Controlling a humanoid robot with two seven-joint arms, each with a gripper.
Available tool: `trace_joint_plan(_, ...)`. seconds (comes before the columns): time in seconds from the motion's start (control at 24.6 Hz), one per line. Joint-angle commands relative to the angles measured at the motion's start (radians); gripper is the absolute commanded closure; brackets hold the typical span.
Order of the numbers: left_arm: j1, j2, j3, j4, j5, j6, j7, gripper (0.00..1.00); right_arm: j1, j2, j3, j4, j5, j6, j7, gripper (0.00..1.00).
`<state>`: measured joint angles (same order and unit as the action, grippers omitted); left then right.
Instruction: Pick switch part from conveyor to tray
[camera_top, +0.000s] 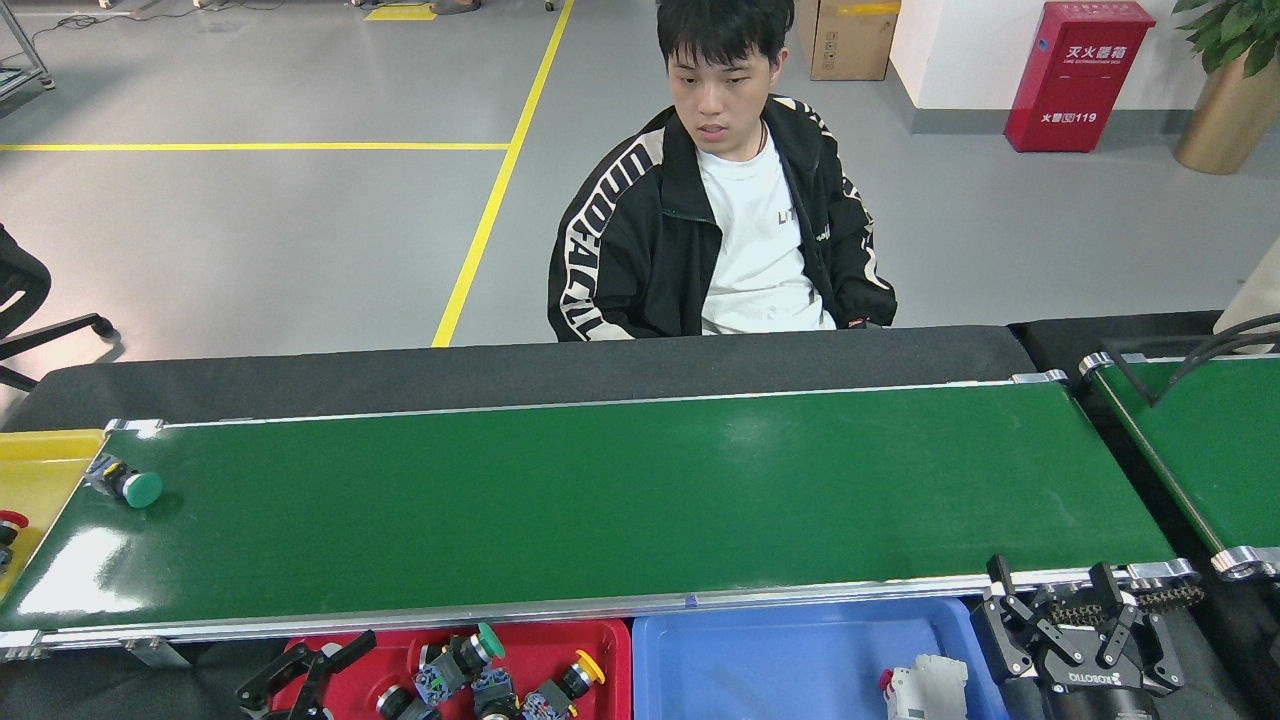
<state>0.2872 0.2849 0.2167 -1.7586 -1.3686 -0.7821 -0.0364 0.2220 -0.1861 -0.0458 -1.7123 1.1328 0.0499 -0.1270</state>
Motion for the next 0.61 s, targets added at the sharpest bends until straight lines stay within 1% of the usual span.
trace_joint_plan(0.0, 0.001, -0.003, 0.108, 0.004, 0.025, -0.003, 0.009, 0.0, -0.003, -0.004, -0.008, -0.013, -0.002, -0.004, -0.01, 0.01)
trace_joint_plan(0.08, 0.001, -0.053, 0.246, 0.05, 0.025, -0.003, 0.007, 0.0, -0.003, -0.004, -0.008, -0.013, -0.002, -0.002, -0.01, 0.01)
trace_joint_plan(0.16, -0.016, -0.098, 0.348, 0.097, 0.019, -0.003, -0.002, 0.0, -0.004, -0.003, -0.008, -0.013, -0.002, -0.001, -0.01, 0.01)
trace_joint_plan(0.2, -0.017, -0.107, 0.385, 0.12, 0.019, -0.003, -0.003, 0.0, -0.004, -0.003, -0.008, -0.013, -0.002, -0.001, -0.01, 0.01)
trace_joint_plan(0.28, -0.016, -0.11, 0.409, 0.148, 0.017, -0.003, -0.016, 0.0, -0.004, -0.003, -0.006, -0.013, -0.001, -0.002, -0.01, 0.01)
trace_joint_plan(0.41, -0.013, -0.112, 0.406, 0.179, 0.019, -0.003, -0.043, 0.0, -0.003, -0.003, -0.006, -0.015, -0.002, -0.002, -0.01, 0.01)
trace_joint_plan(0.49, -0.013, -0.116, 0.408, 0.183, 0.022, 0.024, -0.054, 0.0, -0.003, -0.001, -0.006, -0.015, -0.002, -0.002, -0.01, 0.01)
trace_joint_plan(0.57, -0.013, -0.121, 0.415, 0.189, 0.029, 0.078, -0.06, 0.0, -0.003, -0.003, -0.006, -0.015, -0.002, -0.004, -0.011, 0.01)
